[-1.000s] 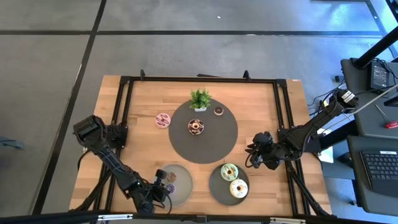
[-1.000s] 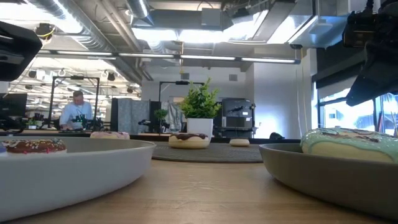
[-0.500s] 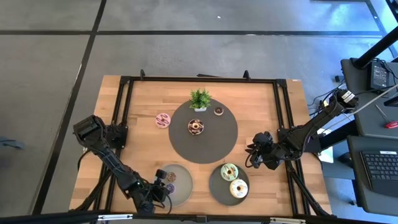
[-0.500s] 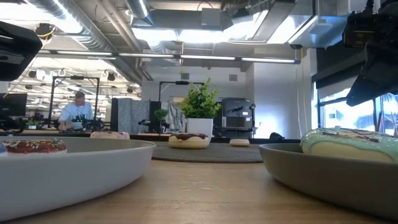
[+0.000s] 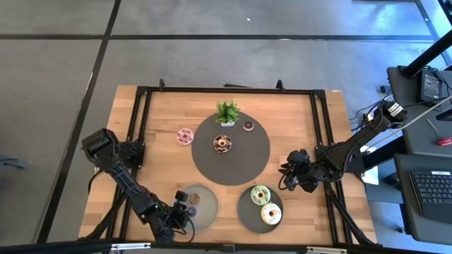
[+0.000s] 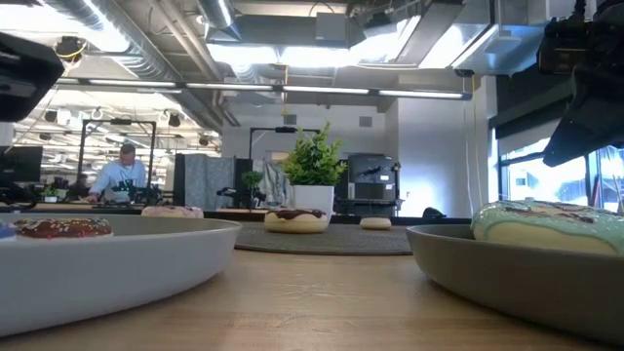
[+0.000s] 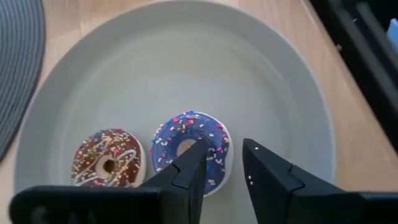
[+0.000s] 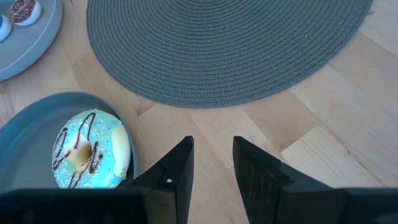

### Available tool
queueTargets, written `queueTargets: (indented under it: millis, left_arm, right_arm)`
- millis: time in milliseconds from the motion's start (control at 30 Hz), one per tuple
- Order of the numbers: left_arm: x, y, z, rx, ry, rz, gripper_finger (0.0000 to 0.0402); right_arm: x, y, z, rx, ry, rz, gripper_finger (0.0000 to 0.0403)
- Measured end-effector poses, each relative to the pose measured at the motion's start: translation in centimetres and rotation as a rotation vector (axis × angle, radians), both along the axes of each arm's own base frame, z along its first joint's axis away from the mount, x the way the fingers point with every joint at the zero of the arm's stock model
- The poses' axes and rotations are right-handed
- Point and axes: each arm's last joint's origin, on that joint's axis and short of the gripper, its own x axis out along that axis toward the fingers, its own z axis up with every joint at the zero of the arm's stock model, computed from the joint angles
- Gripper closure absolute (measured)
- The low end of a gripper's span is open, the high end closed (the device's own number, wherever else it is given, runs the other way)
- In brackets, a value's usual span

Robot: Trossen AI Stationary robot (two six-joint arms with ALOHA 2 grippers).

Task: Pick & Place donuts
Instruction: Put the small dark blue donut on the gray plate, then put the big dark brown donut on the black plate

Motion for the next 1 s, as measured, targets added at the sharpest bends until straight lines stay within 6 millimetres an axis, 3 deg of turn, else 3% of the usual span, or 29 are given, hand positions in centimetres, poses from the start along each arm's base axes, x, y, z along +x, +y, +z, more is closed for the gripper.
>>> queueTargets:
  millis: [267,433,533,800,1000]
  left_arm:
    - [-0.5,0.8,3.5,-0.061,-0.069,0.029,0.0280]
    - [-1.0,2.7,6.8,-0.085,-0.307,0.332,0.0280]
    - [-1.2,3.9,7.9,-0.065,-0.340,0.375,0.0283]
    - [-0.6,7.9,7.3,-0.102,-0.313,0.470,0.0279]
    - [0.7,11.2,5.7,-0.162,-0.256,0.548,0.0278]
  right_arm:
    - [0.1,-0.1,0.1,-0.027,-0.024,-0.019,0.0289]
    - [0.9,-0.6,0.7,-0.136,-0.165,-0.105,0.0289]
    - [2.0,-1.0,1.3,-0.207,-0.205,-0.059,0.0289]
    - [4.3,-2.4,2.9,-0.351,-0.292,0.014,0.0289]
    - [5.2,-4.6,2.7,-0.364,-0.223,0.042,0.0289]
